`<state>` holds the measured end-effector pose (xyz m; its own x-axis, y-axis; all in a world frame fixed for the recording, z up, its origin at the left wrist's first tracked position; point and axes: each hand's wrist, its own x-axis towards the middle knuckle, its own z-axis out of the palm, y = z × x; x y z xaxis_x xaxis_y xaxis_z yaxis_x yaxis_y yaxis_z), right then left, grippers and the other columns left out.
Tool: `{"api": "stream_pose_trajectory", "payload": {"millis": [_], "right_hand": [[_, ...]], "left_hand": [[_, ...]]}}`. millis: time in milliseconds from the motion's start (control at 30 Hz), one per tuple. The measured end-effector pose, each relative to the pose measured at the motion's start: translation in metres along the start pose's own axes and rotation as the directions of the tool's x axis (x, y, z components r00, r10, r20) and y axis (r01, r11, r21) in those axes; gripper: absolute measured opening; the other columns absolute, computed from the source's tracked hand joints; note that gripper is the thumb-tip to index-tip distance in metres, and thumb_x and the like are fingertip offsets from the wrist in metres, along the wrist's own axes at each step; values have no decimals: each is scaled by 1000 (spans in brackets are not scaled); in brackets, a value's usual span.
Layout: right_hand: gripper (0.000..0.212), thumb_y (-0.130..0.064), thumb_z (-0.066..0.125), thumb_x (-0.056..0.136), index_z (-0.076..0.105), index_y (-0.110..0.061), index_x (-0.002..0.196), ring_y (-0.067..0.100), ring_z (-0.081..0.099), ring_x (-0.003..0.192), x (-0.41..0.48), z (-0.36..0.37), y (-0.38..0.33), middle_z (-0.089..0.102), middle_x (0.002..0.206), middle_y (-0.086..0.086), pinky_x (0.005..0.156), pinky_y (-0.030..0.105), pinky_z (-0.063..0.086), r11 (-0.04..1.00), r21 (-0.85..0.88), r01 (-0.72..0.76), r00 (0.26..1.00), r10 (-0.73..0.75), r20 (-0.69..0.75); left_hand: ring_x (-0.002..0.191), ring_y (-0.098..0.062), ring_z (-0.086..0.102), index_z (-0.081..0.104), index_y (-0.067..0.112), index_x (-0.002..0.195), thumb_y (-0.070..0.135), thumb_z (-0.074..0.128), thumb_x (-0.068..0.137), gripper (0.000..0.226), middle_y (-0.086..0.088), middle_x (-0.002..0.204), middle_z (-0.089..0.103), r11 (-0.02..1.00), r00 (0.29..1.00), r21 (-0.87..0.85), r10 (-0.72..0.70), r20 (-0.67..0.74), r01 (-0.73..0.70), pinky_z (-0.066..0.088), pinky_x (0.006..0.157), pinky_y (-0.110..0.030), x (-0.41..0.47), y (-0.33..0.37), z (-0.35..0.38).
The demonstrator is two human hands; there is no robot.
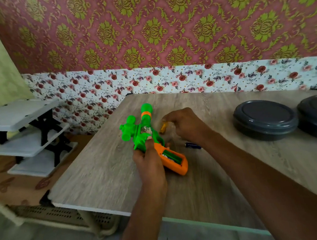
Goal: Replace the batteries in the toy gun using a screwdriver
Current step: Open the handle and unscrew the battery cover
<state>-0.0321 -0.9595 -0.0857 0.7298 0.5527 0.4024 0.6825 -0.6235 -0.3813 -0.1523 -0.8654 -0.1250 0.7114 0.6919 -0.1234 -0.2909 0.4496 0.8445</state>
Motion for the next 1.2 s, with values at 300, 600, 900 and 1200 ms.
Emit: {"api": "stream_pose_trajectory", "payload": {"millis": [300,600,900,1200], "right_hand": [[17,-22,70,91,83,-21,102,22,71,100,-89,-2,-49,79,102,0,93,29,56,927,292,-237,948,286,-139],[26,-9,59,93,81,-16,80,10,68,68,-116,-1,-63,73,71,5,65,29,53,746,574,-338,876,472,-99],[28,-10,55,97,77,-26,92,31,73,89,-116,11,-56,77,84,9,83,58,59,649,698,-301,866,493,-85],[32,-3,63,95,77,-20,118,4,71,105,-120,11,-55,78,112,-6,98,37,59,613,729,-304,865,499,-59]], "left_hand": [[100,-39,67,54,2,141,24,60,93,53,-30,124,65,966,980,-223,-95,172,133,56,94,-52,-5,8,-2],[93,-23,65,42,24,156,6,61,99,63,-8,124,74,986,917,-44,166,362,-161,54,85,-41,-20,12,-1],[91,-21,73,45,27,150,9,62,99,57,-8,120,76,983,926,-18,180,331,-185,60,79,-42,-16,10,-2],[113,-33,68,33,28,157,-2,54,101,67,-2,119,72,996,951,-82,68,302,-45,61,82,-46,-15,15,-2]]}}
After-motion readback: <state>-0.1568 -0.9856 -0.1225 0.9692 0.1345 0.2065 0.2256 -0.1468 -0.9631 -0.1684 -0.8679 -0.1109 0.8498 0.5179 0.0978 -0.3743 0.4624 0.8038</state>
